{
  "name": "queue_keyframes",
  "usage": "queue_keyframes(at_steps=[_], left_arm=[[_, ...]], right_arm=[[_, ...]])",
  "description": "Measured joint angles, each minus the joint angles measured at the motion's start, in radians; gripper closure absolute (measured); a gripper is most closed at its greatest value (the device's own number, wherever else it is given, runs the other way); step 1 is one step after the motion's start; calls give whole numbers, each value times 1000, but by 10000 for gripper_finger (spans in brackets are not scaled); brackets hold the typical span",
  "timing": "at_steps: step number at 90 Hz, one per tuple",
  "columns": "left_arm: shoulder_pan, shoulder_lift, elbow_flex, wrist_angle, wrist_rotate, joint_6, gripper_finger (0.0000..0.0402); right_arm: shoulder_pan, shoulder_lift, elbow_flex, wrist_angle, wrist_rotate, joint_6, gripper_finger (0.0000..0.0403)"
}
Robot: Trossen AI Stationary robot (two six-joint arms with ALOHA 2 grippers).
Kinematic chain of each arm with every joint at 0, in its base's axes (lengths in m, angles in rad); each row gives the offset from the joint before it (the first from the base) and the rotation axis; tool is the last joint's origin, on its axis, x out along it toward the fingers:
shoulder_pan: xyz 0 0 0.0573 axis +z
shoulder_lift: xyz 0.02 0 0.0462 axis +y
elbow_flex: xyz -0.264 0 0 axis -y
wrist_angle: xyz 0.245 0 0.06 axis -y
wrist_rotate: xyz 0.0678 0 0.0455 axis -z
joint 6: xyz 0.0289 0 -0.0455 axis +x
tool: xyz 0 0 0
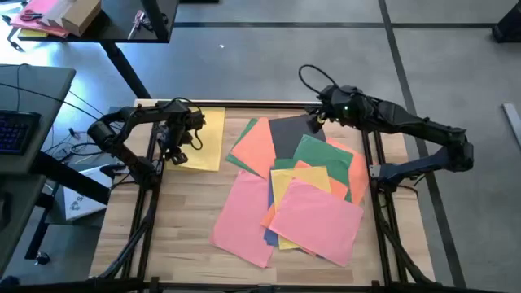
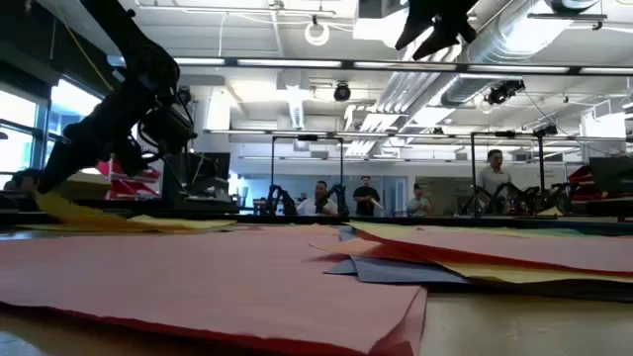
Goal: Organize paper
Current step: Stack the yellow paper on top of the other yellow paper, then move the pink paper to the bottom right of the table
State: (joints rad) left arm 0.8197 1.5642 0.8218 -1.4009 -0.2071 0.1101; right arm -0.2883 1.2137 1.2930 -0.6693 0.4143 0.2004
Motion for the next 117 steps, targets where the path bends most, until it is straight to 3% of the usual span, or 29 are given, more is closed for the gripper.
queue_keyframes(at_steps=[22,51,62,73,86,98,106,117], left_arm=[[14,0,0,-133,-89,67,213],[-12,-1,16,-170,-5,72,184],[-11,-30,94,-169,6,41,184],[-11,-84,211,-140,103,-39,183],[-40,-197,259,162,252,-172,183],[-75,-280,199,600,264,-323,183],[-84,-279,146,838,262,-440,183],[-98,-213,101,1032,275,-509,187]], right_arm=[[27,-5,15,-34,-15,-44,134],[82,-5,30,-119,-63,27,134],[110,-3,30,-185,-86,61,134],[144,-2,30,-225,-92,88,135],[193,-1,30,-232,-92,167,135],[255,8,30,-232,-91,323,135],[309,18,30,-231,-92,437,135],[396,40,31,-224,-95,581,135]])
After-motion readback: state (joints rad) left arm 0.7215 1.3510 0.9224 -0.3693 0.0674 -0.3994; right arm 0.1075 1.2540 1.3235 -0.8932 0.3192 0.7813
